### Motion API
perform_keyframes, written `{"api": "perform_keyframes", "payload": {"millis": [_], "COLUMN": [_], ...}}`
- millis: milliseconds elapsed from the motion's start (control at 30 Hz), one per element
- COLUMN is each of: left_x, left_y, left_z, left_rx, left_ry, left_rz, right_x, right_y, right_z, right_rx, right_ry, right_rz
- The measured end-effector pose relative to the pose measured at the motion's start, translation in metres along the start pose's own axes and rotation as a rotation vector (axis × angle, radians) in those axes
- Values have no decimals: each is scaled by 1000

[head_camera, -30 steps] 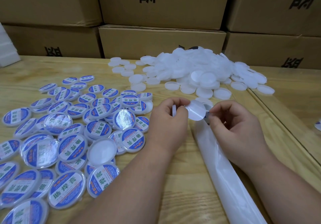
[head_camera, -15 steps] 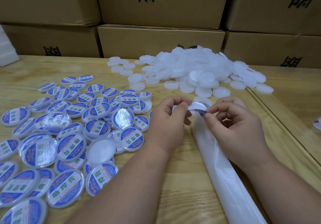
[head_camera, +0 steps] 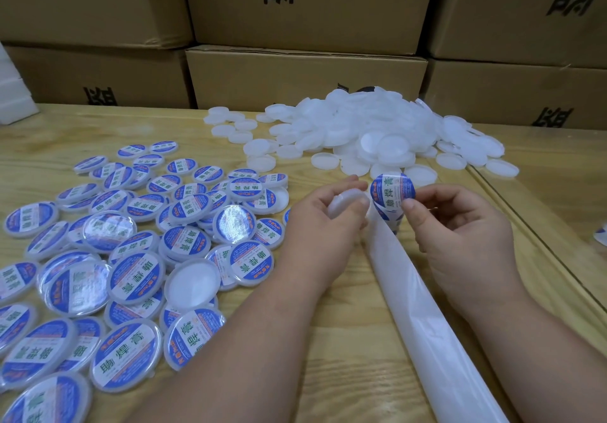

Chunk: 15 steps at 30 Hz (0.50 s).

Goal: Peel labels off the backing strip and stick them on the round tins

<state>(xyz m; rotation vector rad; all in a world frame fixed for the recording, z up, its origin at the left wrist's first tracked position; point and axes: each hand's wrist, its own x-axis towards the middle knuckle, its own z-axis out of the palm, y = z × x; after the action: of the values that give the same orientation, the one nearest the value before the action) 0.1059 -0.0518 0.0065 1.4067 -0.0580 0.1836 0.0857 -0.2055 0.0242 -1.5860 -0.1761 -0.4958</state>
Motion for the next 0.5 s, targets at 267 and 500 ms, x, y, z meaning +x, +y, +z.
{"api": "perform_keyframes", "payload": {"millis": [267,500], "left_x": [1,-2], "left_y": [10,8], "left_z": [-2,1], "left_rx": [-211,-204], "left_ry": [-40,-187], "left_rz": [-71,-72], "right_x": [-1,-4], "right_y": [-4,-3], "right_z": [2,7], "right_rx": [145,171], "right_ry": [-73,-234], "right_rz": [74,135]}}
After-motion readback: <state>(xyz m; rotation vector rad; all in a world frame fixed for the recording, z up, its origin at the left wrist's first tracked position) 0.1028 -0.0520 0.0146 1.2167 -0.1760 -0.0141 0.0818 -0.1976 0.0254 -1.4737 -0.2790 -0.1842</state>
